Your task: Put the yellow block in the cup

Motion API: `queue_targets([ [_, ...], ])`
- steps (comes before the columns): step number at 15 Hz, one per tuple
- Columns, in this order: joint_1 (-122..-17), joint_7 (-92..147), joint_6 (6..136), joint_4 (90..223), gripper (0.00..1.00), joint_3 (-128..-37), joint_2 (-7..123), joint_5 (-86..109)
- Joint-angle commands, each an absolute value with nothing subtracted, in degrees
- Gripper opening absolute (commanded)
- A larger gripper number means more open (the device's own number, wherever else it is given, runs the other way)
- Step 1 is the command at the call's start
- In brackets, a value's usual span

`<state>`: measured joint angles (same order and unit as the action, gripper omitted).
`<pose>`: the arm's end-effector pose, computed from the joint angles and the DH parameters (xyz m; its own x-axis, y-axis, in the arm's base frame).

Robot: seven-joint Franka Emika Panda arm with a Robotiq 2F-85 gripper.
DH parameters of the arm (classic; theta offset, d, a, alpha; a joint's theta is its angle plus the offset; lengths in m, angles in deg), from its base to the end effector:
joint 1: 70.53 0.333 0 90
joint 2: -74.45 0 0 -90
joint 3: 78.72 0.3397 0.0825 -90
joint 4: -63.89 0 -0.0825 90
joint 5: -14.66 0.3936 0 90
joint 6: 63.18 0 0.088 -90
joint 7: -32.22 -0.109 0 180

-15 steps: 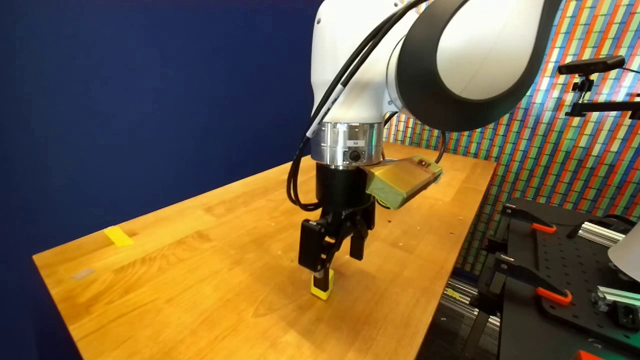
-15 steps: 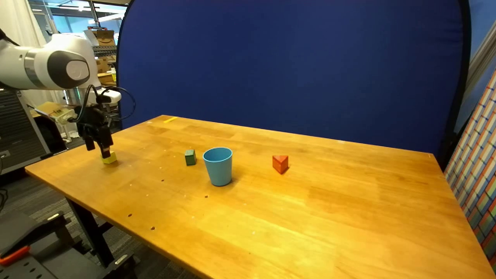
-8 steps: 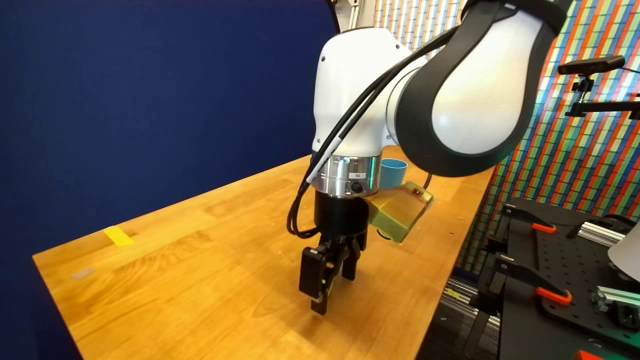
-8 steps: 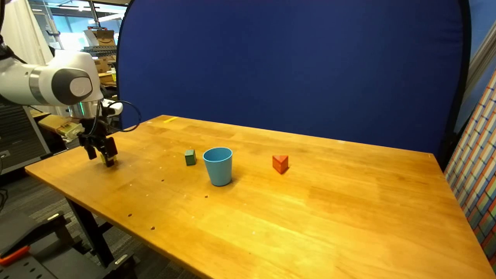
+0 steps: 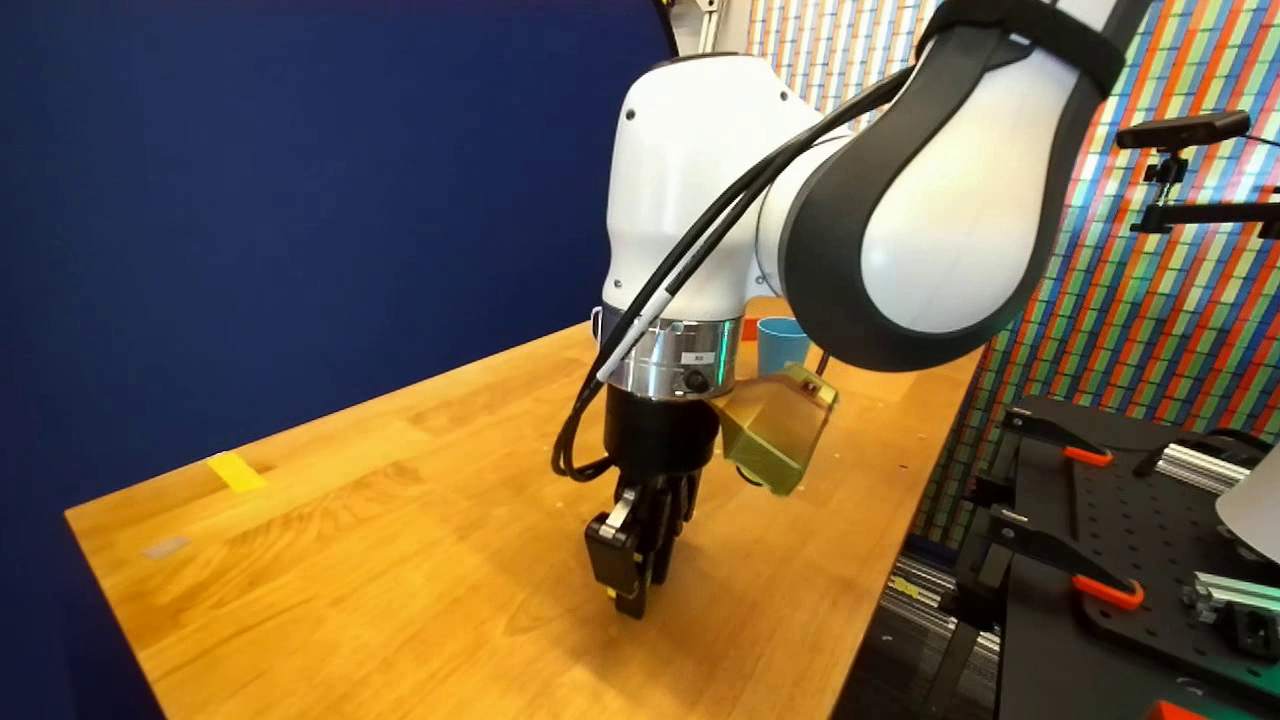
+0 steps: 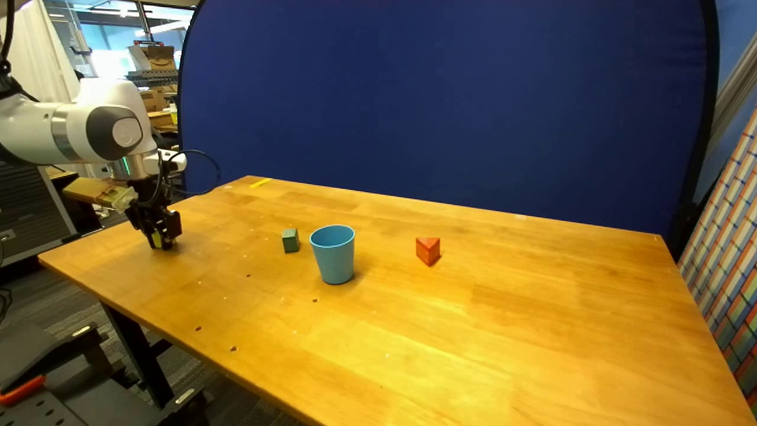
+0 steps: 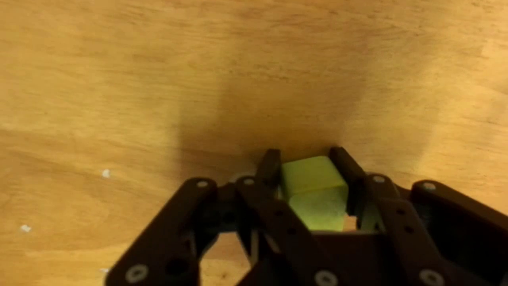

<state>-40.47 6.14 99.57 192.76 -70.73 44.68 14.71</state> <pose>0.4371 0.3452 0.1507 0.9822 0.1843 0.0374 0.1871 -0.9777 -0.0955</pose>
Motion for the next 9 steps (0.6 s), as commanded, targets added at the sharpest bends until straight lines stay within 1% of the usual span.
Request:
queue_targets([
  [1, -37.97, 5.43, 100.23, 192.83, 0.14, -74.37, 45.68, 12.21],
  [3, -37.22, 4.44, 99.52, 194.31, 0.14, -77.25, 47.91, 10.66],
  [9, -32.03, -7.33, 98.26, 200.35, 0.14, -97.38, 57.62, -3.67],
])
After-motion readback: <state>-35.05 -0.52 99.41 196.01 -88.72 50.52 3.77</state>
